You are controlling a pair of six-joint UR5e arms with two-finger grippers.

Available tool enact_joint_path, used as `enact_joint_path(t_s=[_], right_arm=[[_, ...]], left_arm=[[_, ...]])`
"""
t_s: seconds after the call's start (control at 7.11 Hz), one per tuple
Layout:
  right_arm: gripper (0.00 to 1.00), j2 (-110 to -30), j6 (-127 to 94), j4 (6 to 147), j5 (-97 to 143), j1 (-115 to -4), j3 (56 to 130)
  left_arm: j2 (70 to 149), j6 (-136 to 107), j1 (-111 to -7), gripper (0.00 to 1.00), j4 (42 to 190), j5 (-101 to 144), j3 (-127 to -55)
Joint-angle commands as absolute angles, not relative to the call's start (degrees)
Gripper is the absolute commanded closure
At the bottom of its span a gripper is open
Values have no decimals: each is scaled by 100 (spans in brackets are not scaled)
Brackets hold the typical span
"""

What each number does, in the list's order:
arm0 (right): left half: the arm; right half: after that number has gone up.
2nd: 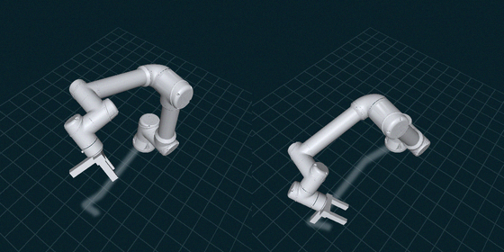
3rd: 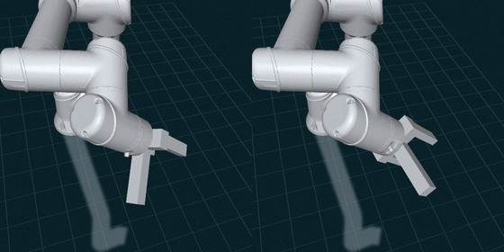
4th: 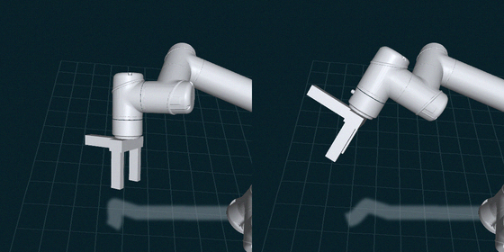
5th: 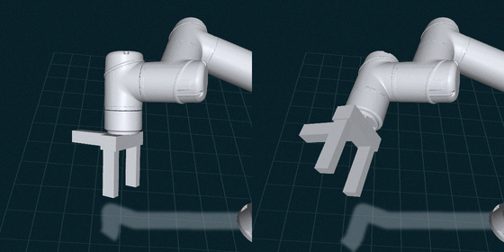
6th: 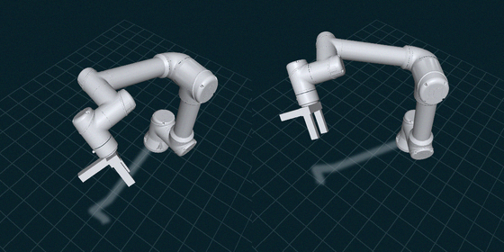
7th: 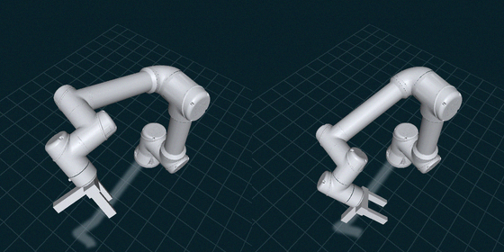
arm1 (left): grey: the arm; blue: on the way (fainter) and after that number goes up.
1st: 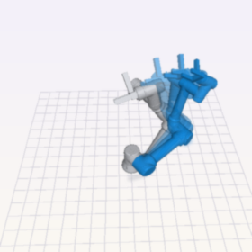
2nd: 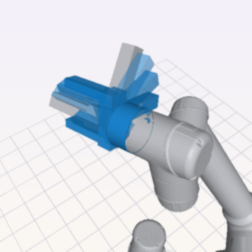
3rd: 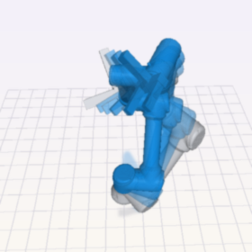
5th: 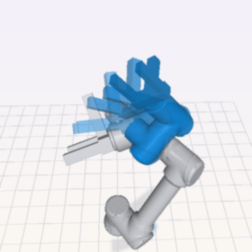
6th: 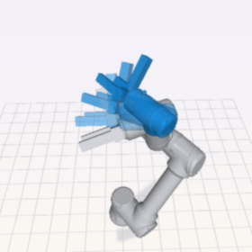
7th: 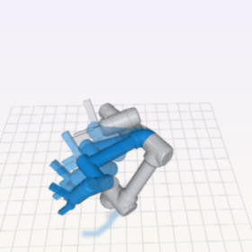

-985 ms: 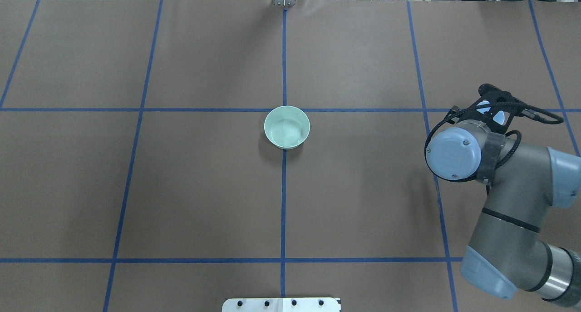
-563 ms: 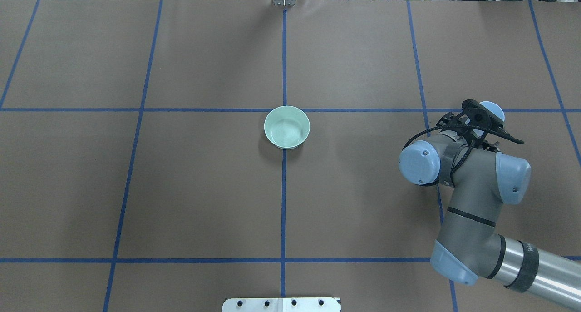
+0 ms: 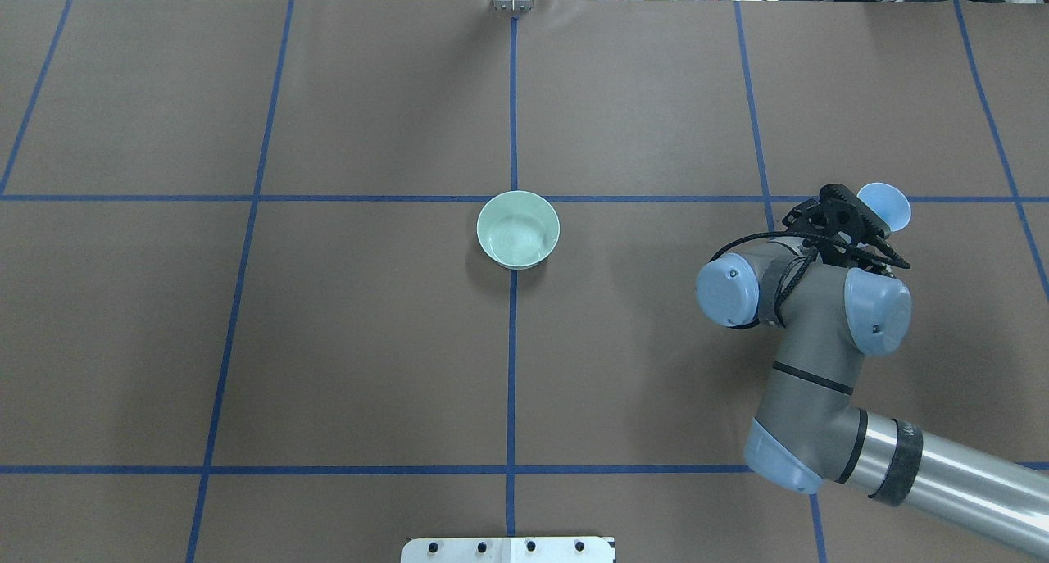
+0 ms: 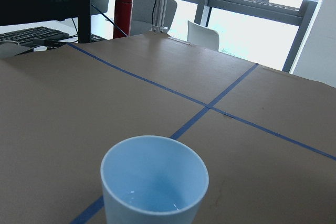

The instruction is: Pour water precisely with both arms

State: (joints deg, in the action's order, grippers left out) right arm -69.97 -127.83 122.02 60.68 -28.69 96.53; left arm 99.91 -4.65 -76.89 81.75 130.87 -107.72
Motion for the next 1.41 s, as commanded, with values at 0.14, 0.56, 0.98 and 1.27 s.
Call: enact_joint_path(t_s=[0.14,0.56,0.98,1.27], right_arm=[[0,-6979,-12806,12199,5775,-2883,9343],[0,-6979,-12797,12120,5757,-2970,9158],[0,-6812,-12797,11989,5608,-3023,8878],[0,-6803,-12806,11988,5494,-3058,8859]], left_arm=[[9993,-457,-7690,0,8174,13104,-10775],[9993,-466,-7690,0,8156,13104,-10810],[9984,-466,-7690,0,8165,13113,-10819],[9941,-466,-7699,0,8147,13113,-10898]])
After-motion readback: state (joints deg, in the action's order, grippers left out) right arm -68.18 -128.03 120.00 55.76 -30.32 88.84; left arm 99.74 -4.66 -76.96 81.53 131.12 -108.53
